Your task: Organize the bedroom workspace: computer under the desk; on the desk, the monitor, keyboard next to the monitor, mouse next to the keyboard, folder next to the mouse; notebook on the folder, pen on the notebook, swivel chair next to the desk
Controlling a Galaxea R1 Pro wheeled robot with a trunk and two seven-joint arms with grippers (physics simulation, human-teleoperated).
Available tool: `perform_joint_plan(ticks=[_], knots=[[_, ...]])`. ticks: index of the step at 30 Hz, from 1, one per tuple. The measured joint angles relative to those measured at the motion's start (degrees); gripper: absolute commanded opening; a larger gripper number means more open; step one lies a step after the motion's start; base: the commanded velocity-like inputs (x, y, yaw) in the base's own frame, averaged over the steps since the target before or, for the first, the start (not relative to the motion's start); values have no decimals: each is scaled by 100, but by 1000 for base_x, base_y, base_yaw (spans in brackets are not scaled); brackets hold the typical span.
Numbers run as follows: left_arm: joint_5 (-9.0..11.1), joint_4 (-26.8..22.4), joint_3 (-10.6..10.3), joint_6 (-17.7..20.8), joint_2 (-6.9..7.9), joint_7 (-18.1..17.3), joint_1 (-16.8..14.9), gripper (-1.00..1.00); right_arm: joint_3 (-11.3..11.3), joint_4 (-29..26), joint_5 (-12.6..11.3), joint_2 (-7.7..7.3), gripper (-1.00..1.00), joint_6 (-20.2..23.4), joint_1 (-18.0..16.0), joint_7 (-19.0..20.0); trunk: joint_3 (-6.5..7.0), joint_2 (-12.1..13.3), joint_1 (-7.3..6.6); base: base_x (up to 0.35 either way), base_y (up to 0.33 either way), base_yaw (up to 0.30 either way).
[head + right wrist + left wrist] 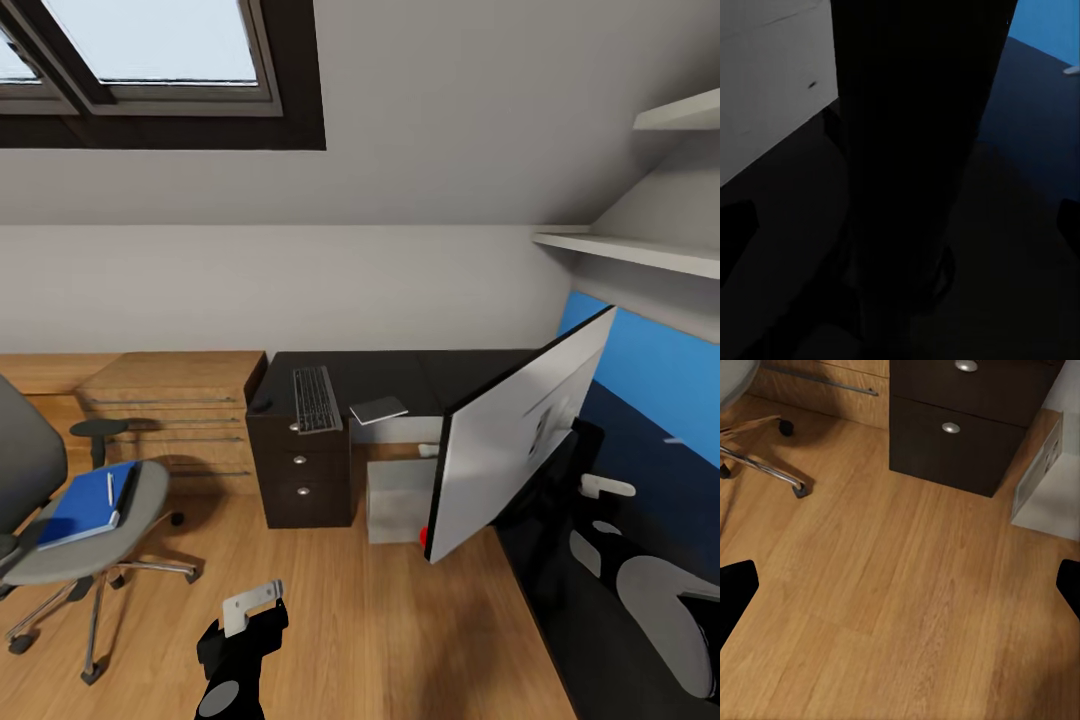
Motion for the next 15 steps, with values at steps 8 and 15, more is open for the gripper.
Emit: perform_joint_plan(ticks=[8,15], knots=[[-2,0,0,0,-1,0,0,100,0,0,0,-6,100,4,1,-8,0,0,0,130,0,0],[-2,0,0,0,0,0,0,100,0,-7,0,-11,100,-1,0,-11,0,0,1,17,0,0]])
